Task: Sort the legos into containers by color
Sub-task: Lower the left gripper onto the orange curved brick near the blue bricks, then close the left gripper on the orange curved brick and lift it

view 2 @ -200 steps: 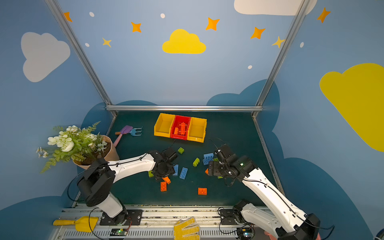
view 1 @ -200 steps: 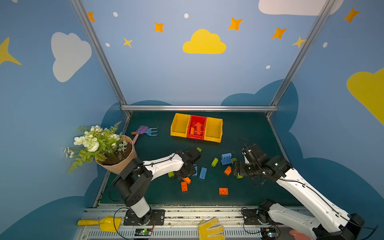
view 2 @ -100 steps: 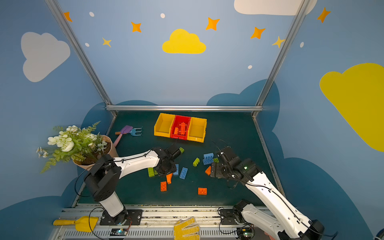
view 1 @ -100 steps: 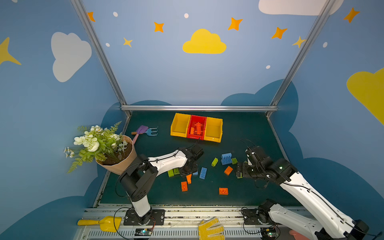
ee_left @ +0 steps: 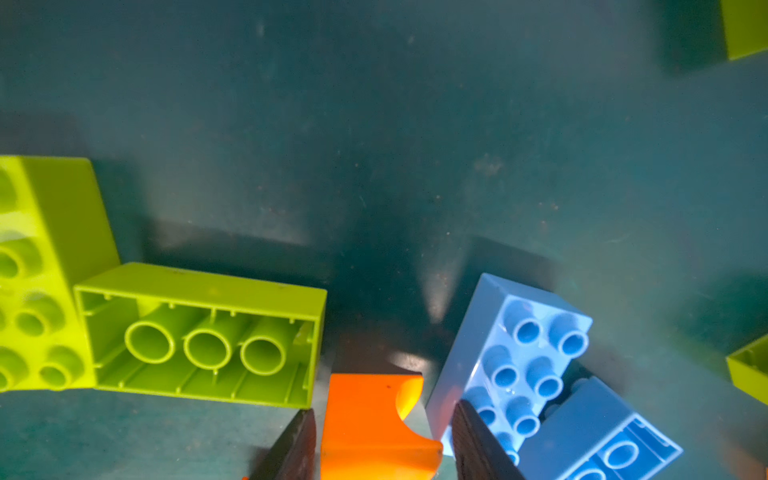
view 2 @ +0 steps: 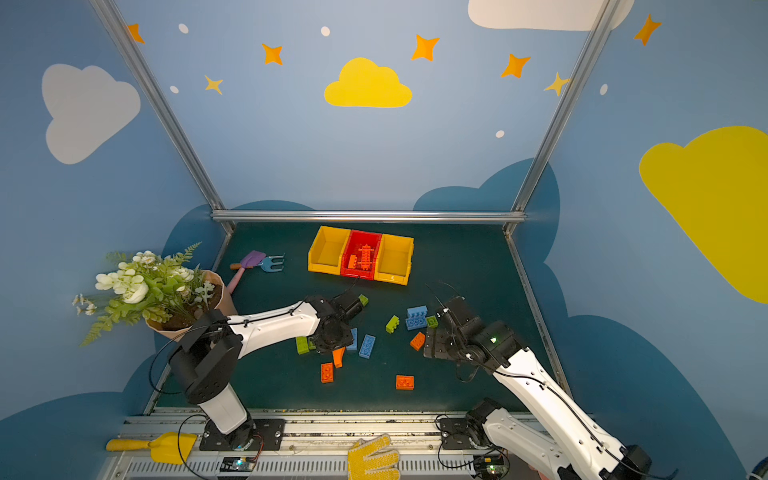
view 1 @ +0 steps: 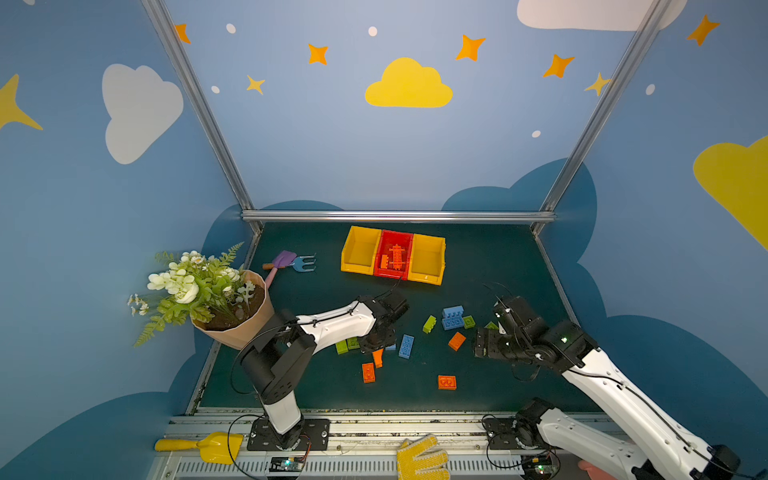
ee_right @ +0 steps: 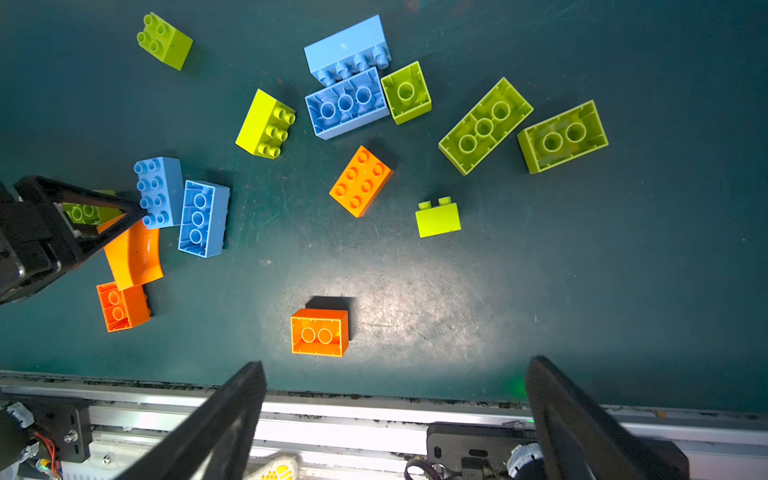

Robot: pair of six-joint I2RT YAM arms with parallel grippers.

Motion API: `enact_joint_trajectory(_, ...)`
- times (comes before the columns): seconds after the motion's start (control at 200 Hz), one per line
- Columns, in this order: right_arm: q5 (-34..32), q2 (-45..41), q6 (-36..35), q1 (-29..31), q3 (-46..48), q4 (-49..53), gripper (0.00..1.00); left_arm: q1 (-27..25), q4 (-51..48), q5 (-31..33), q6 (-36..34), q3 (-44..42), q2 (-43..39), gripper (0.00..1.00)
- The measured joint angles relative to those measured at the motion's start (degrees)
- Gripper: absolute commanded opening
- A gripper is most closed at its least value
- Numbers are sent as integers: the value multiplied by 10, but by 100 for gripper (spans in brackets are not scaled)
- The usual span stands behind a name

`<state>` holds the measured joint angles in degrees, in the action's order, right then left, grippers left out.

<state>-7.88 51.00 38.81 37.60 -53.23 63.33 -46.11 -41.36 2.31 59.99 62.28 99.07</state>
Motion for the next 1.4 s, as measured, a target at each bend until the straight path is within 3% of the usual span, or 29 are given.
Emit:
enact_joint_trajectory(0.195,0,-9,4,0,0,10,95,-4,8,10,-2,-12,-9,53)
enact_joint_trajectory(0.455,0,-8,7,0,0,11,96,-16,-10,11,-18,-44,-33,73)
enact_joint_trajectory(0.646,0,-5,8,0,0,10,95,-24,-17,10,-30,-71,-68,73)
enact_joint_trajectory(1.181,-2,-3,9,0,-1,16,95,-24,19,7,-48,-51,-9,56)
enact_joint_trajectory(1.401,-5,-9,10,0,-1,24,95,-24,26,6,-54,-41,0,34)
